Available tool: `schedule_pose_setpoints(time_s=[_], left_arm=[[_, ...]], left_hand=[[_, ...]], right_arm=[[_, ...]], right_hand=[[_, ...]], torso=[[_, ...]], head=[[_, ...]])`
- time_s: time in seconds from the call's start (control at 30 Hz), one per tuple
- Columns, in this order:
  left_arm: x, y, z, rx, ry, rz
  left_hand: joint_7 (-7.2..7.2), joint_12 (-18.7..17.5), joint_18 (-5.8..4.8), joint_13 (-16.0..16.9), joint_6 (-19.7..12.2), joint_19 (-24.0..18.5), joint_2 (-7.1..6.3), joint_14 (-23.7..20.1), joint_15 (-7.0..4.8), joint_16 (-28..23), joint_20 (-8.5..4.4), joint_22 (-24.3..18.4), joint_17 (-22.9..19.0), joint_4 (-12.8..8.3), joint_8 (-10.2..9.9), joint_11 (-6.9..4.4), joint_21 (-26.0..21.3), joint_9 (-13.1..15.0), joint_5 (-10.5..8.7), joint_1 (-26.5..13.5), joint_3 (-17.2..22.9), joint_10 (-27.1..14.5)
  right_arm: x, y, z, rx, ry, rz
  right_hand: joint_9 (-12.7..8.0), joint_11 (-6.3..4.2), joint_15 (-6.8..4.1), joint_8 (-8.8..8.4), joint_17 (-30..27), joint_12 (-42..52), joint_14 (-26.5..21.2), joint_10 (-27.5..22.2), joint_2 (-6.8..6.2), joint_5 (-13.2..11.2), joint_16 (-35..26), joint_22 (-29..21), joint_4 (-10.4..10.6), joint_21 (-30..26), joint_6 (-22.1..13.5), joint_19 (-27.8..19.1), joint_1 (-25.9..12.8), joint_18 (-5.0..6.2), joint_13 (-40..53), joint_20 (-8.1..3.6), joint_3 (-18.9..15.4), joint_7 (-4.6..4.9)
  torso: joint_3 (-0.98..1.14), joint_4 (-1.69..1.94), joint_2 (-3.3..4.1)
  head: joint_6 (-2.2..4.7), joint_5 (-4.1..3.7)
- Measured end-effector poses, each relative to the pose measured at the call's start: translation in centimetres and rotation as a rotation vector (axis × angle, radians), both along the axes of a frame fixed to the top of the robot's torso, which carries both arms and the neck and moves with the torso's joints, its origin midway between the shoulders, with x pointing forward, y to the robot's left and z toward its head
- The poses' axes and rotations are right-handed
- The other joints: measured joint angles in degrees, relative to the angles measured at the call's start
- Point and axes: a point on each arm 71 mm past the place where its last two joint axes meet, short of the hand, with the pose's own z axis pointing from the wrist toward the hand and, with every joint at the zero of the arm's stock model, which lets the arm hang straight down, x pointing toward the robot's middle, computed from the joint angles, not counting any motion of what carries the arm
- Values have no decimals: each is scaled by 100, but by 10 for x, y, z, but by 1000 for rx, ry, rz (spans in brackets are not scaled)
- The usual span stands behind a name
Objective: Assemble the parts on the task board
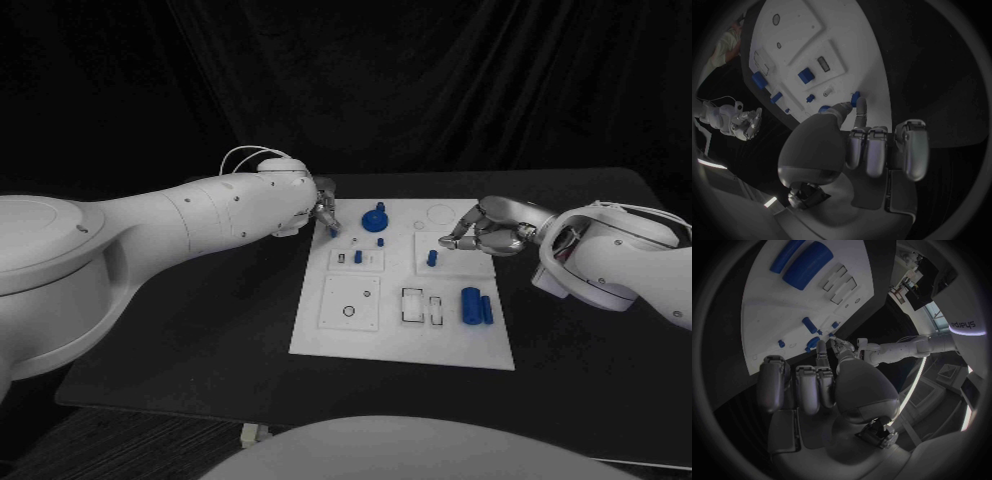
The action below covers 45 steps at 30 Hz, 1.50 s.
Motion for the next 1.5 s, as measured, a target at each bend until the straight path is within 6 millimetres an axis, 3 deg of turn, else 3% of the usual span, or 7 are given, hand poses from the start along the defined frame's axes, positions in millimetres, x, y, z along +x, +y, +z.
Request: schedule_pose_setpoints(time_s=[1.5], left_arm=[[-18, 8, 5, -42, -44, -2]], left_hand=[[24, 0, 0, 0, 25, 0, -99, 0, 0, 0, 0, 0, 4, -76, -42, 1, 0, 47, 1, -26, 203, 1]], right_arm=[[1, -3, -1, -7, 4, -9]], right_hand=[[0, -8, -22, 0, 0, 11, 2, 8, 12, 0, -19, -3, 16, -32, 0, 0, 12, 0, 55, 0, -16, 0]], torso=[[-1, 3, -2]], head=[[0, 29]])
